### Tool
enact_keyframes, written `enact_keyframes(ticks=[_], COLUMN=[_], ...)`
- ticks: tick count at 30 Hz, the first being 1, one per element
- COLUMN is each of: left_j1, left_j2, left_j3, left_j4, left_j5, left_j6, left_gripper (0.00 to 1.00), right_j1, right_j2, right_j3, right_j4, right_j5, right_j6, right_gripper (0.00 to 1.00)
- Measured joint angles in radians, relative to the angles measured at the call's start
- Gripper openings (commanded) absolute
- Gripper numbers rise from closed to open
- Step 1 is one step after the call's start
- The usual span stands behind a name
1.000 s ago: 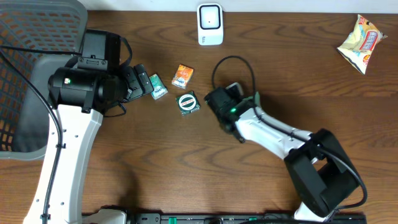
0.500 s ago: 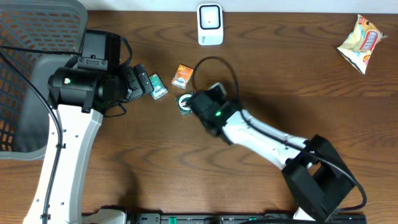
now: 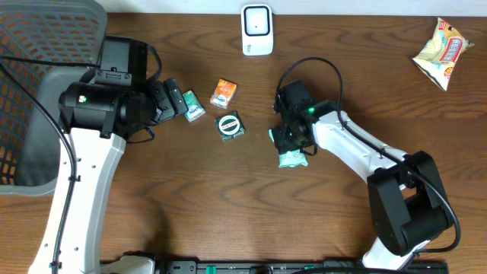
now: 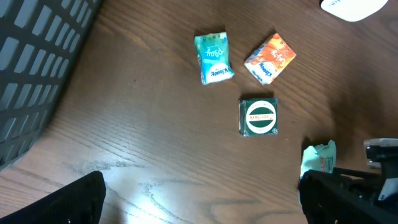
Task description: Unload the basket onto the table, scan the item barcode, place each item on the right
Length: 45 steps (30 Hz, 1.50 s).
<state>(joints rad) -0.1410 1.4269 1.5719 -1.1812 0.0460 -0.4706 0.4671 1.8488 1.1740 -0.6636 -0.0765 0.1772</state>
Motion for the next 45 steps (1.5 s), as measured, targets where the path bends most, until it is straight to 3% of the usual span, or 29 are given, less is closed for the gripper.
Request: enact_keyframes(ticks=[3,6,7,14,22,24,25,29,33,40,43,45], left_j1=[0.000,0.000,0.000,0.000,0.000,0.000,0.000,0.000,0.000,0.000,0.000,0.000], left_j2=[0.000,0.000,0.000,0.000,0.000,0.000,0.000,0.000,0.000,0.000,0.000,0.000], left_j3=[0.000,0.000,0.000,0.000,0.000,0.000,0.000,0.000,0.000,0.000,0.000,0.000], left_j4=[0.000,0.000,0.000,0.000,0.000,0.000,0.000,0.000,0.000,0.000,0.000,0.000], left_j5=[0.000,0.000,0.000,0.000,0.000,0.000,0.000,0.000,0.000,0.000,0.000,0.000], left_j6=[0.000,0.000,0.000,0.000,0.000,0.000,0.000,0.000,0.000,0.000,0.000,0.000], left_gripper=[0.98,0.98,0.98,0.98,0.98,0.98,0.98,0.98,0.98,0.98,0.98,0.98], right_j1=[-0.001,-0.001,-0.001,-0.001,0.000,0.000,0.000,0.000,0.005,0.011,0.011,0.014], right_j2=[0.000,0.000,0.000,-0.002,-0.001,-0.001,-0.001,0.000,0.000,0.004,0.006,0.008], right_j3=[-0.030,-0.039,-0.039,-0.011,0.237,0.282,0.292,0.288,0.243,0.057,-0.004,-0.024], right_j4=[0.037,0.059,0.068,0.068,0.040,0.016,-0.014,-0.154,-0.190,-0.029,0.066,0.104], right_j5=[-0.001,-0.005,-0.010,-0.022,0.024,0.032,0.037,0.047,0.051,0.051,0.050,0.049], right_j6=[0.000,0.004,0.001,0.005,0.005,0.005,0.010,0.010,0.005,0.050,0.061,0.071], right_gripper=[0.31,0.03,0.01,0.01,0.01,0.16,0.31,0.67,0.79,0.68,0.47,0.41])
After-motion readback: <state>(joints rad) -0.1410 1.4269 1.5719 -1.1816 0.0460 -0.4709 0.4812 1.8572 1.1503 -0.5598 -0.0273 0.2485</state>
